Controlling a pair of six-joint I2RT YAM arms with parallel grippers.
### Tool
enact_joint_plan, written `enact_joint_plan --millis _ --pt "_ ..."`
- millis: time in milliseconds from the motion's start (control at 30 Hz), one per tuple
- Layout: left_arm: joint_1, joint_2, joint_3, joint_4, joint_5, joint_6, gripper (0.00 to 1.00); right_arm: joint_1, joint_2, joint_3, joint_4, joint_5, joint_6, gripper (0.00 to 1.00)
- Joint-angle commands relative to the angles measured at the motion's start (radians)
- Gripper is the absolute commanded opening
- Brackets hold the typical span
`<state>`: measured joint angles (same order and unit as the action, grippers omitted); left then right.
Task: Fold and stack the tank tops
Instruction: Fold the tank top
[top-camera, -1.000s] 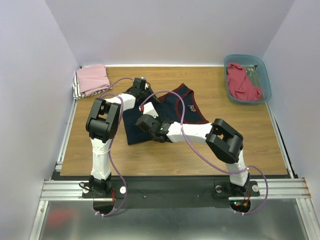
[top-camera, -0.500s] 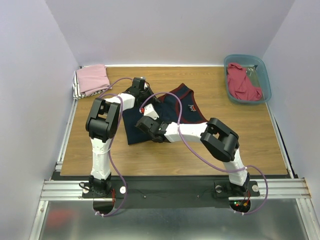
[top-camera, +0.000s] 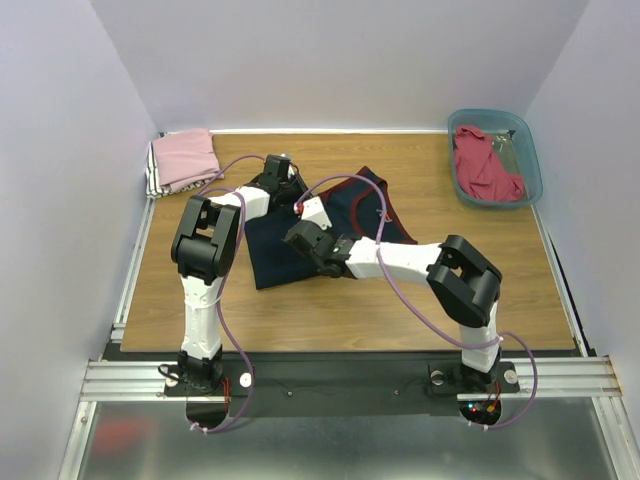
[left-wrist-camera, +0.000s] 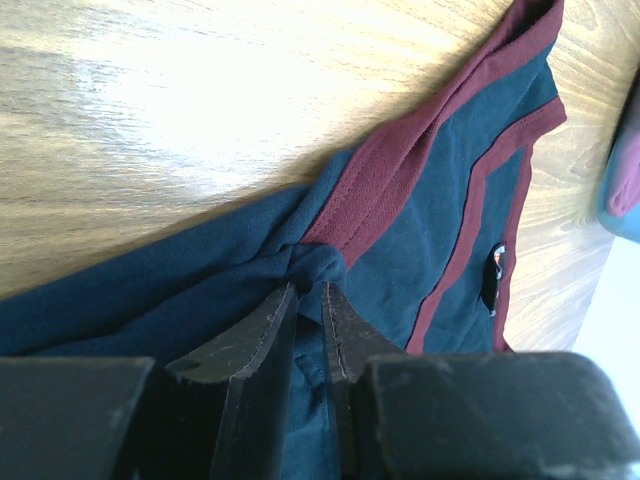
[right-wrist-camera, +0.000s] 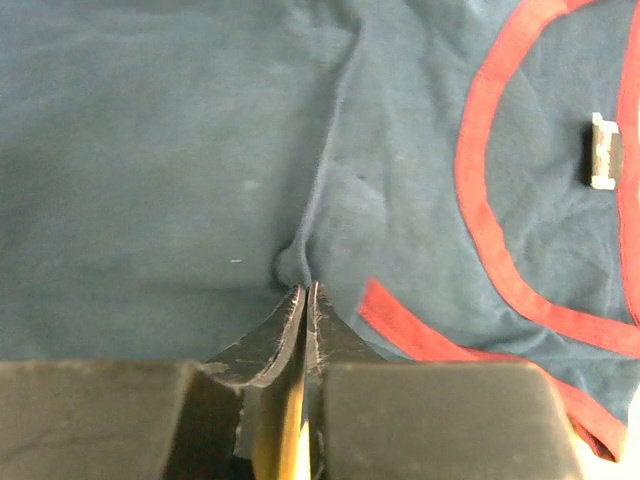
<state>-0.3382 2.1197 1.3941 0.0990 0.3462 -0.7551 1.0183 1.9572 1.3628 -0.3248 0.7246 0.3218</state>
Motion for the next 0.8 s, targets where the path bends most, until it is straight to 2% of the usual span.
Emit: enact_joint_plan --millis 0,200,400,567,767 --pt "0.013 0.013 0.02 -0.018 -0.024 0.036 0.29 -0.046 -0.064 -0.024 0.009 -0.068 0.063 0.06" --pt "0.013 0.005 0.023 -0.016 -0.021 0.045 0.29 -0.095 -0.087 -0.066 0.029 -0.178 0.092 0.02" --pt "0.013 -0.007 0.023 -0.007 -0.006 0.057 0.3 -0.196 -0.162 -0.21 0.174 -0.468 0.123 0.01" --pt "0.011 -0.046 0.011 0.025 0.017 0.066 0.41 -0.251 -0.181 -0.301 0.315 -0.664 0.158 0.01" --pt "0.011 -0.107 0.003 0.033 0.013 0.076 0.47 -0.293 -0.161 -0.355 0.423 -0.798 0.206 0.0"
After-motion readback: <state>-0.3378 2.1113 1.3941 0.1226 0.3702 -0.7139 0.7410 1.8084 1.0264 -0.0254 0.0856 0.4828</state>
